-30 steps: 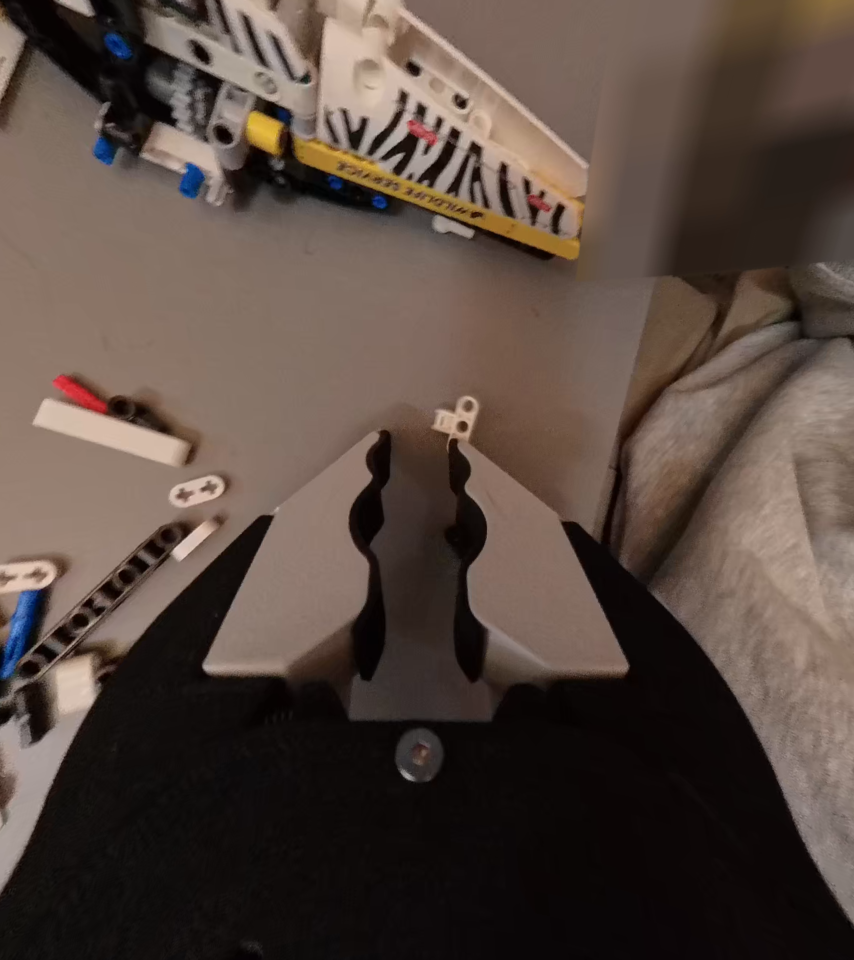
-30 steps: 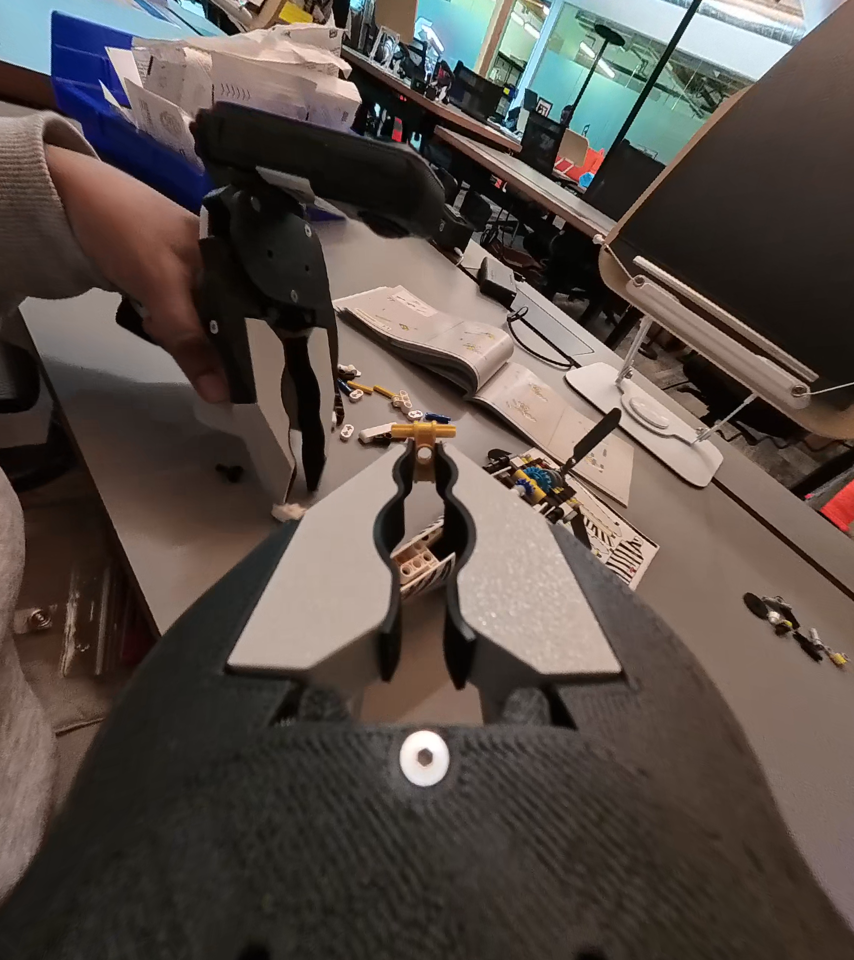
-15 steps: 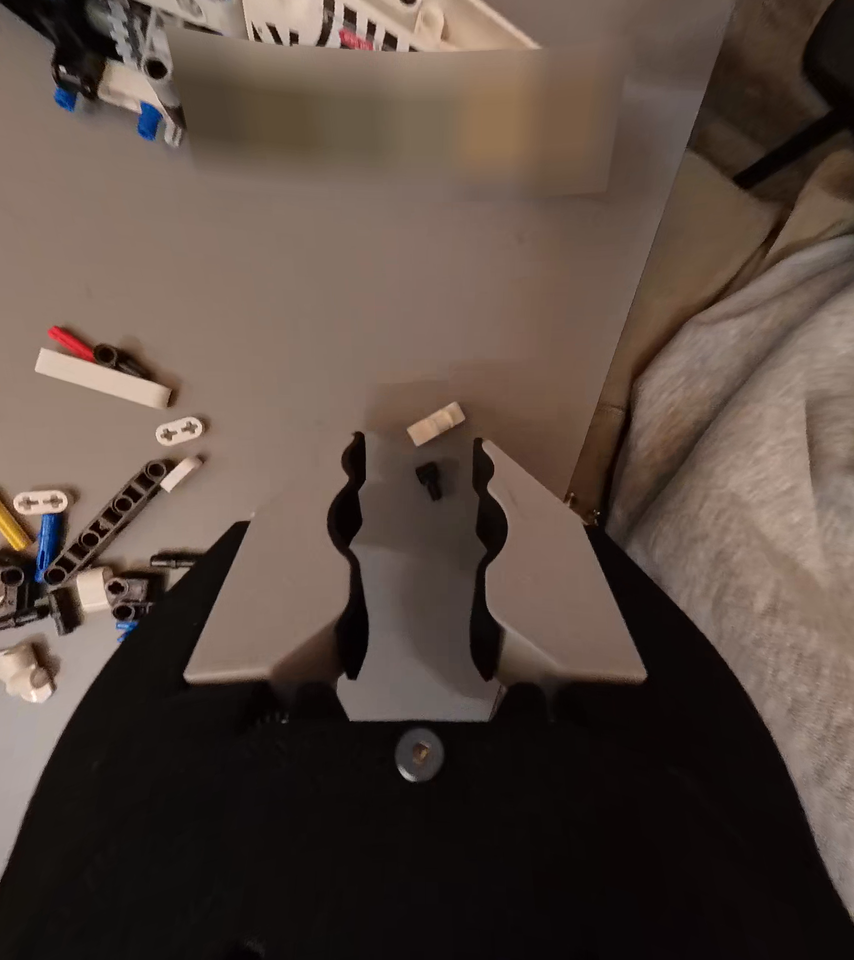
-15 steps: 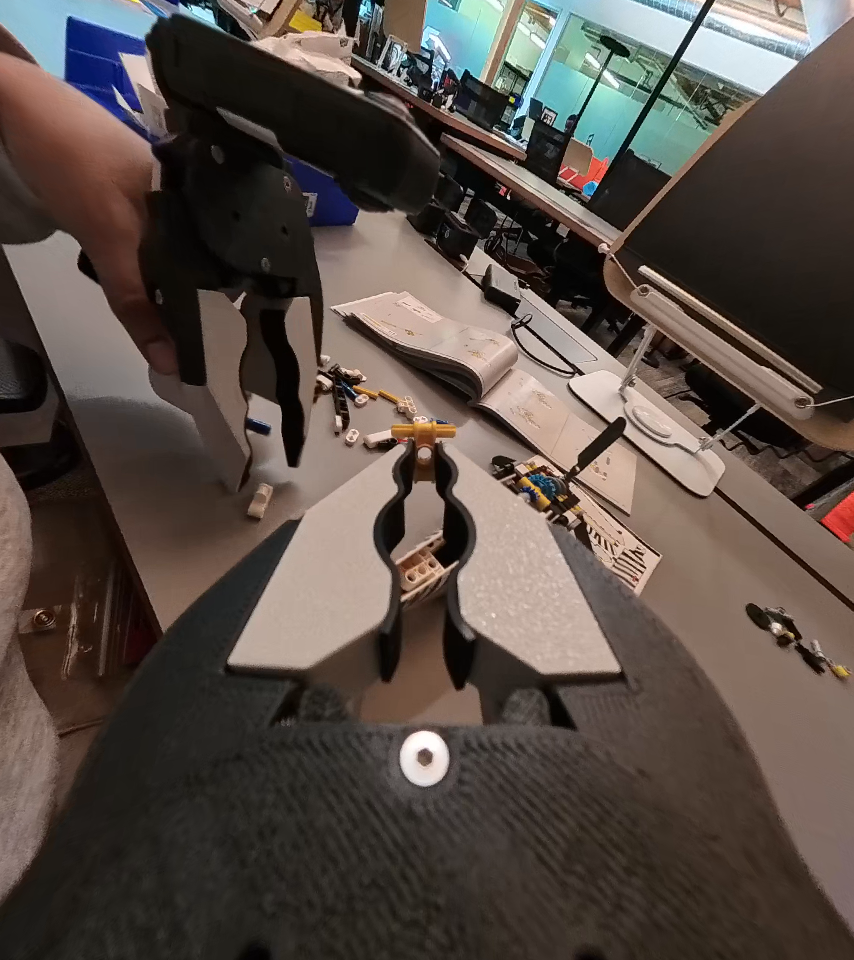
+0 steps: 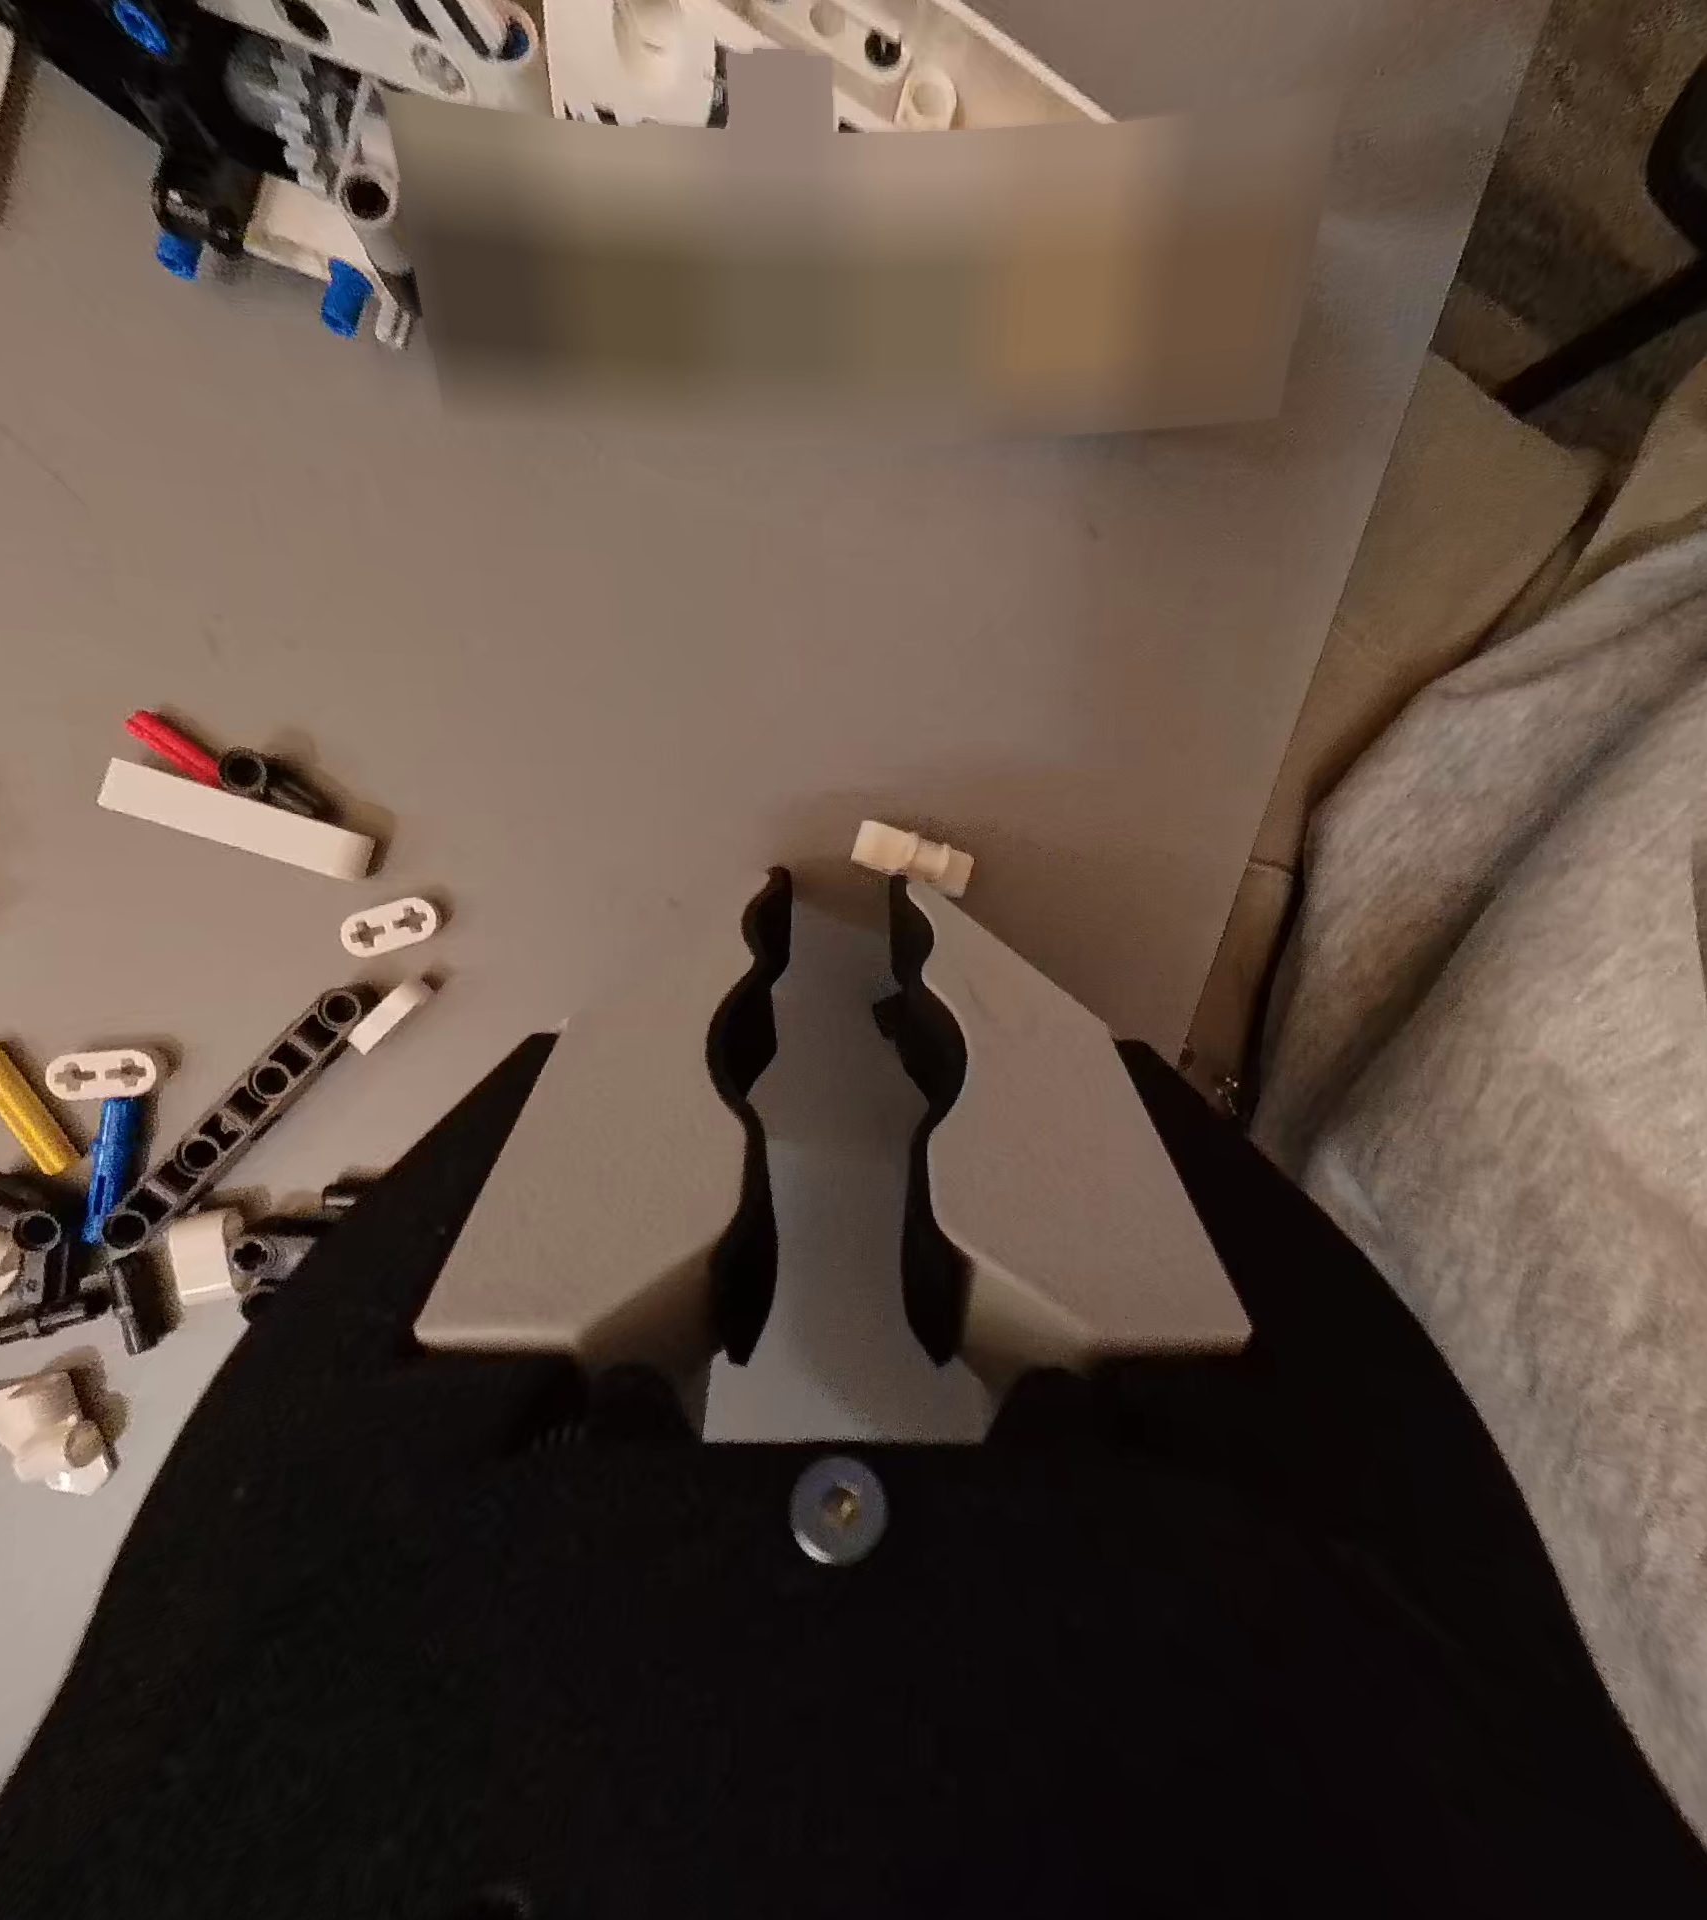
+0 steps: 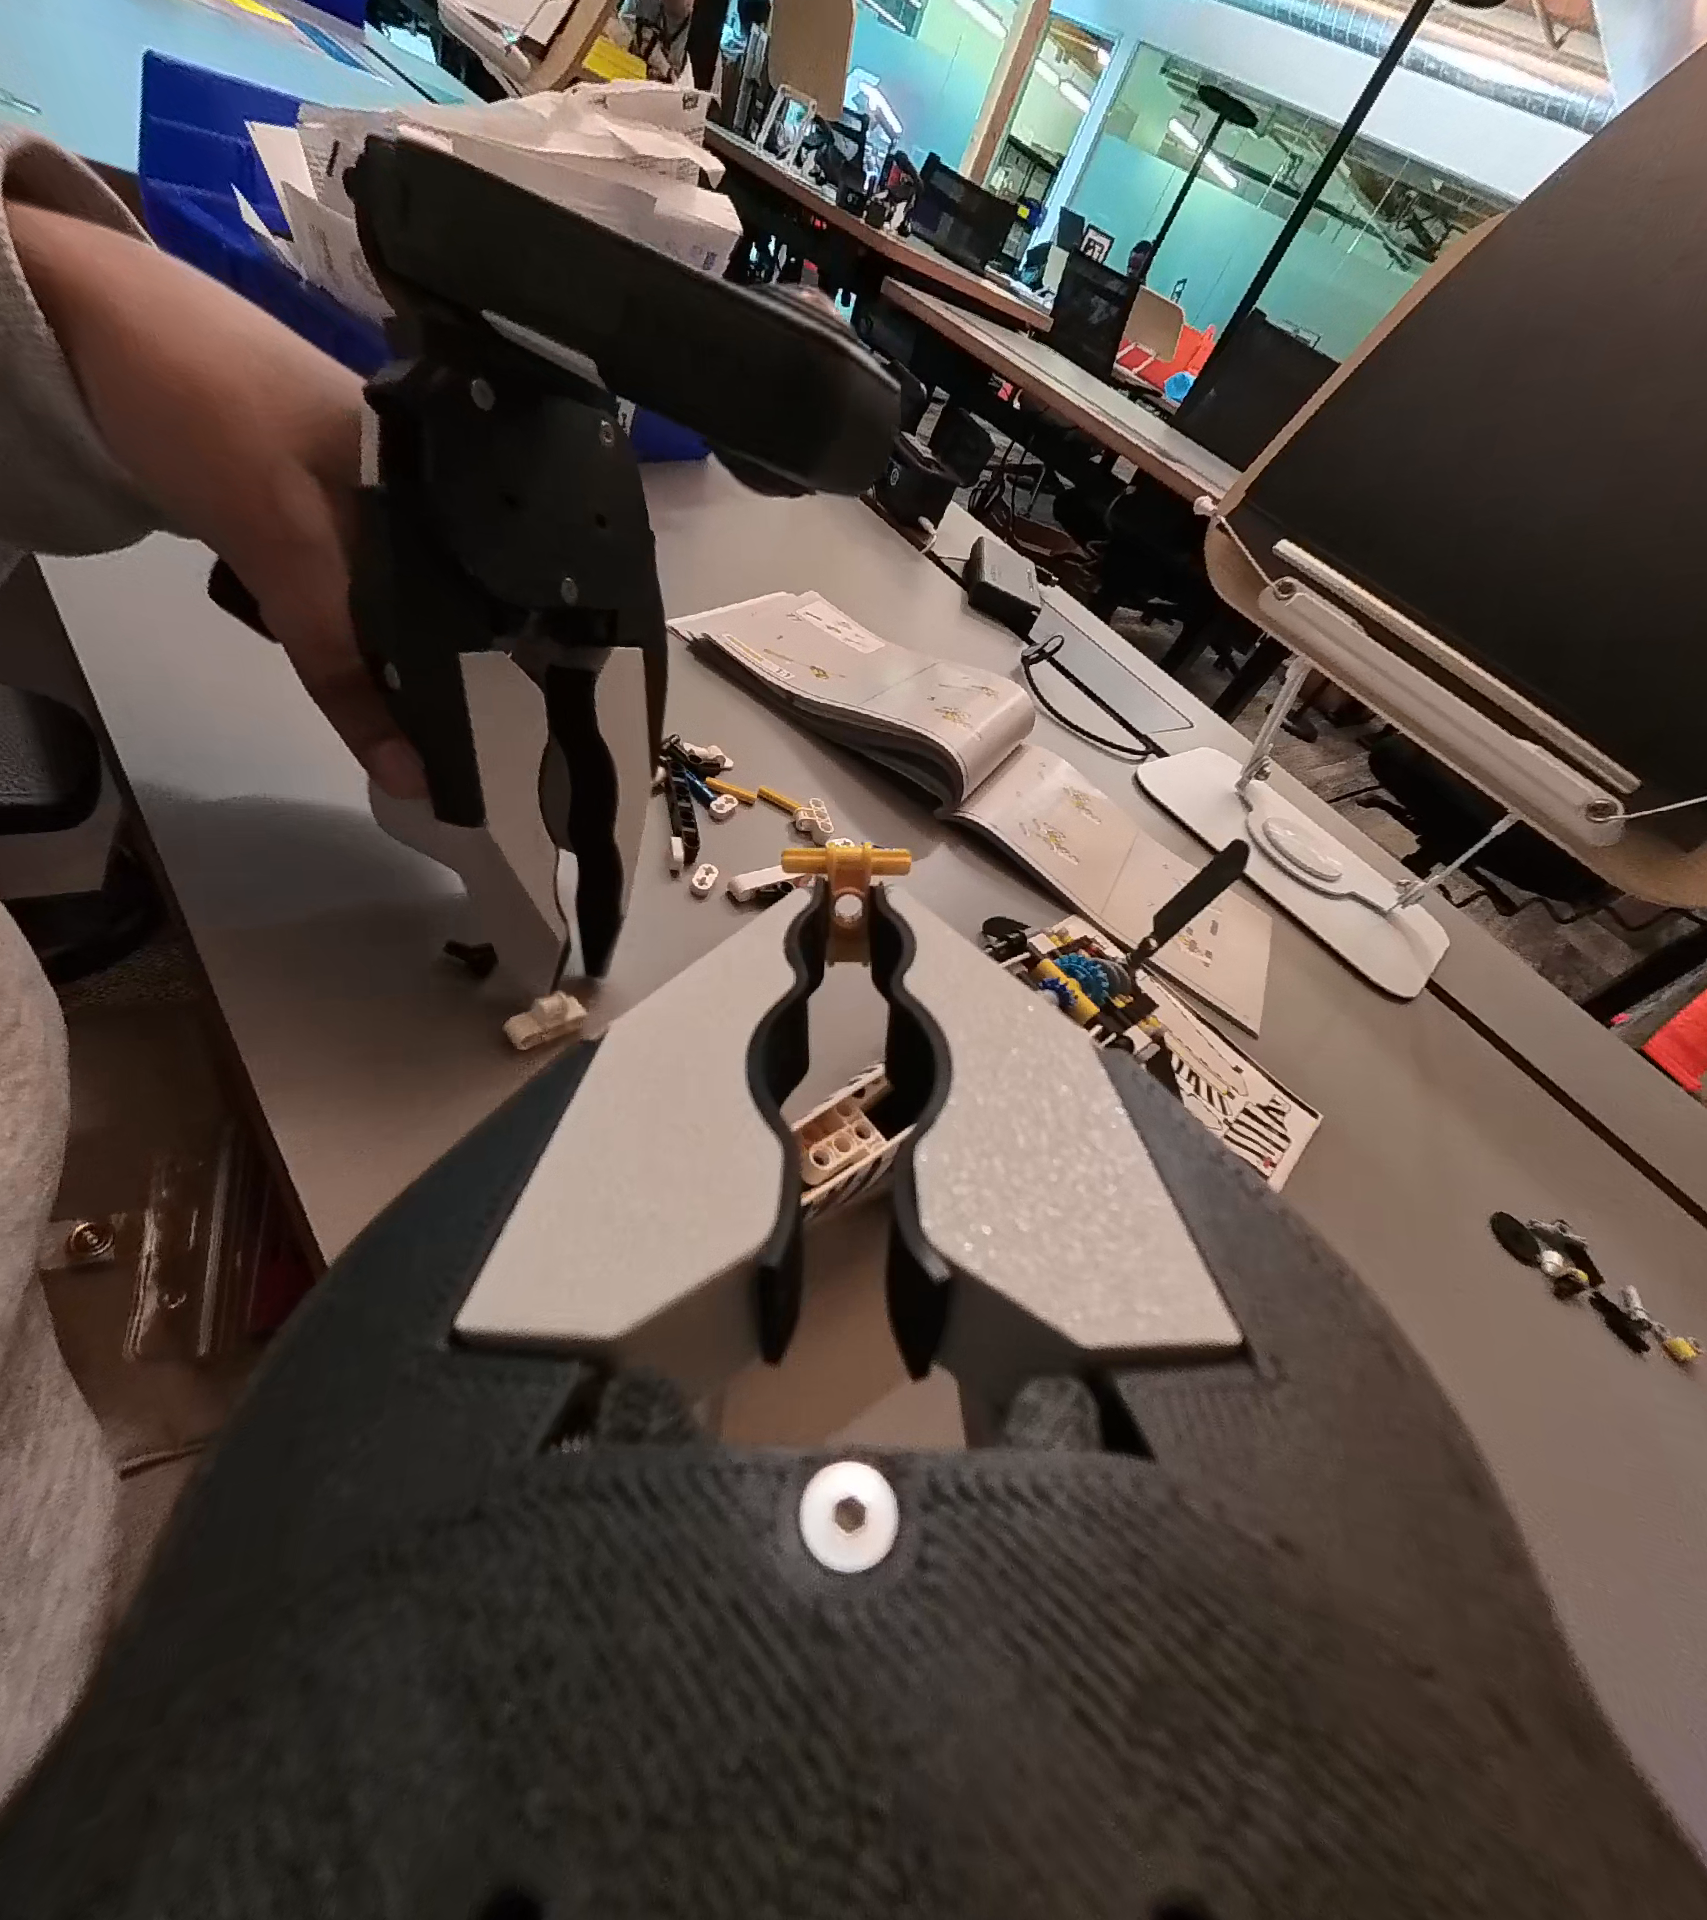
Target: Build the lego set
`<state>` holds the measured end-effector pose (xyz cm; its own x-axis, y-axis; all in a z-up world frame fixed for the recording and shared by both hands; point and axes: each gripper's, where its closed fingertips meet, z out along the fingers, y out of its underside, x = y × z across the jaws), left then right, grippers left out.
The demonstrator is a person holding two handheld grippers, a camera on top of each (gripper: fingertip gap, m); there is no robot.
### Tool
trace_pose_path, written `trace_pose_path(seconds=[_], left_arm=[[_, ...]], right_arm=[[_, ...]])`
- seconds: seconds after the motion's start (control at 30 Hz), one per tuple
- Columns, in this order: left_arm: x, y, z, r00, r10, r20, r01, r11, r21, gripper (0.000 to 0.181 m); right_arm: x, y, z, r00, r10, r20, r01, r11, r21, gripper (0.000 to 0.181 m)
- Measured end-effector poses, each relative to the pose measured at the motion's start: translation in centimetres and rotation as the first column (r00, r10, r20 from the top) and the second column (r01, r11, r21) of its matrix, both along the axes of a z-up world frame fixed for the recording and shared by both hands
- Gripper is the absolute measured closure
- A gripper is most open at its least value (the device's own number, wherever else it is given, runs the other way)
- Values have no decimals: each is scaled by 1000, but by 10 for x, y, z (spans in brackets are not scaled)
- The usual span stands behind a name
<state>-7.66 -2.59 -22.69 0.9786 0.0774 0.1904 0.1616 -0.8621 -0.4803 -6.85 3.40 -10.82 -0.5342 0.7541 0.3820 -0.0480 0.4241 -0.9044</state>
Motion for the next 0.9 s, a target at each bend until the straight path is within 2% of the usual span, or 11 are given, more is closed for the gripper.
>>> trace_pose_path(seconds=[0.17,0.53,0.8,0.9], left_arm=[[4,14,4,1000,-3,15,3,999,55,165],[19,29,6,999,-48,7,47,996,77,163],[23,31,1,996,-89,-8,89,994,69,173],[30,28,3,992,-117,54,112,990,83,174]], right_arm=[[-1,1,-1,1000,-4,2,4,1000,0,176],[-2,3,-4,1000,-11,6,11,1000,8,176],[-1,5,-3,1000,-17,2,17,1000,8,176],[-1,6,-3,1000,-19,0,19,1000,9,176]])
